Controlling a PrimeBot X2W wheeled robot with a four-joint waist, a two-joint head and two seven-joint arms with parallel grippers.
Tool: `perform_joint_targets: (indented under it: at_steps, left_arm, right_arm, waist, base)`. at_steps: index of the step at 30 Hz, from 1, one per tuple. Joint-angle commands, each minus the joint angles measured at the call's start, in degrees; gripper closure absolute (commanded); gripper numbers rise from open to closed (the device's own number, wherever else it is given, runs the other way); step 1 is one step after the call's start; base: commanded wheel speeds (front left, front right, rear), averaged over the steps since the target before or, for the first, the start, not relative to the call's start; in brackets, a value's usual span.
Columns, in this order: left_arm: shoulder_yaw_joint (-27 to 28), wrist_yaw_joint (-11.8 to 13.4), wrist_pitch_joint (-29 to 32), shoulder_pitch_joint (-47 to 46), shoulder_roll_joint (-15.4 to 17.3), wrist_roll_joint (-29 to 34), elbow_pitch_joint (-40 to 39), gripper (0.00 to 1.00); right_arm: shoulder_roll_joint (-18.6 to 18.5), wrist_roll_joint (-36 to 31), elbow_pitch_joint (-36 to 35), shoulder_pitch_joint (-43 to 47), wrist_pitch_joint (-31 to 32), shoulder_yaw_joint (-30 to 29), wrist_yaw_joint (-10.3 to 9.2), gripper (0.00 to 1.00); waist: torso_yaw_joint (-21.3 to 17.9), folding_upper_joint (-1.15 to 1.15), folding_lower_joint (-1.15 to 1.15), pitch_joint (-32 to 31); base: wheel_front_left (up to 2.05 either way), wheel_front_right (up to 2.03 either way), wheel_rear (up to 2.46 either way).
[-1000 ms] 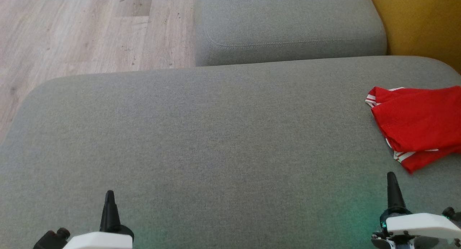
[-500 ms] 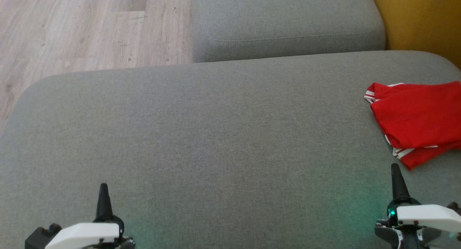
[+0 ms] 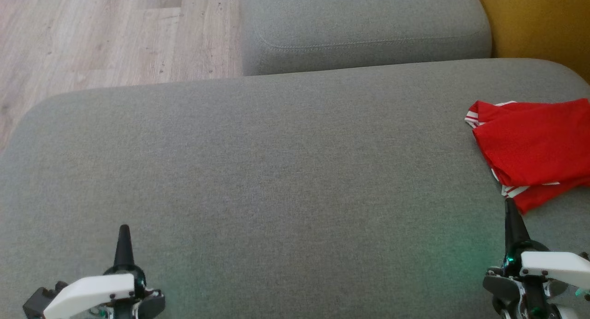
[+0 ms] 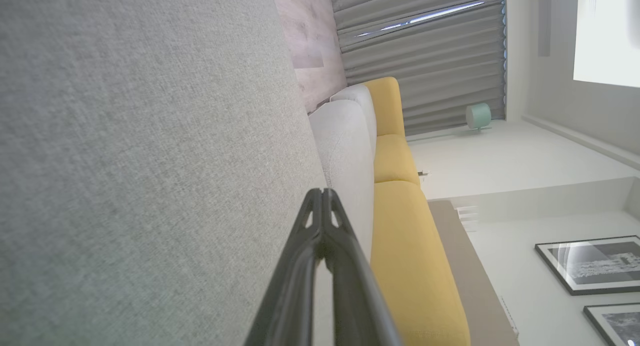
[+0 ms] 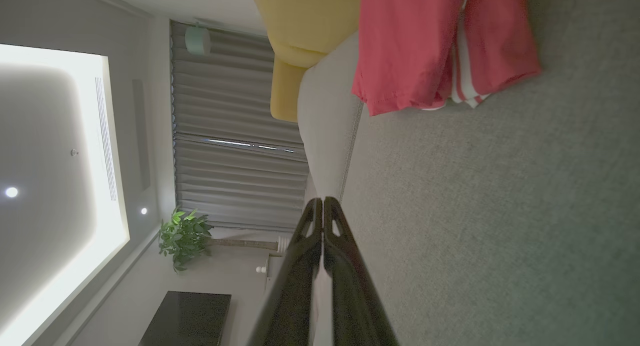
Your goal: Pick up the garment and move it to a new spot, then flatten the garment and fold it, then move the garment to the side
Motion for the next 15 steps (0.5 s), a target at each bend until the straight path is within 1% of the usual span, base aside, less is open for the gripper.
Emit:
perform_joint_targets:
  at_steps: [1,15]
  left_arm:
    - [2.50,-0.55,0.42,-3.49,0.64,-1.87,-1.51,1.00]
    - [5.04,-1.78,2.87,-5.98,0.53,-11.27,-0.48,1.00]
  right_arm:
    - [-1.26,1.95,-1.79,-3.51,0.44,0.70,0.39,1.00]
    - [-1.25,10.80,-1.61,-6.04,2.83,-0.49,0.44,1.00]
  waist:
    - [-0.06,0.00,0.00,0.09]
    - [-0.55,0.00,0.00,0.99]
  base:
    - [0.00,0.00,0.00]
    - [0.00,0.00,0.00]
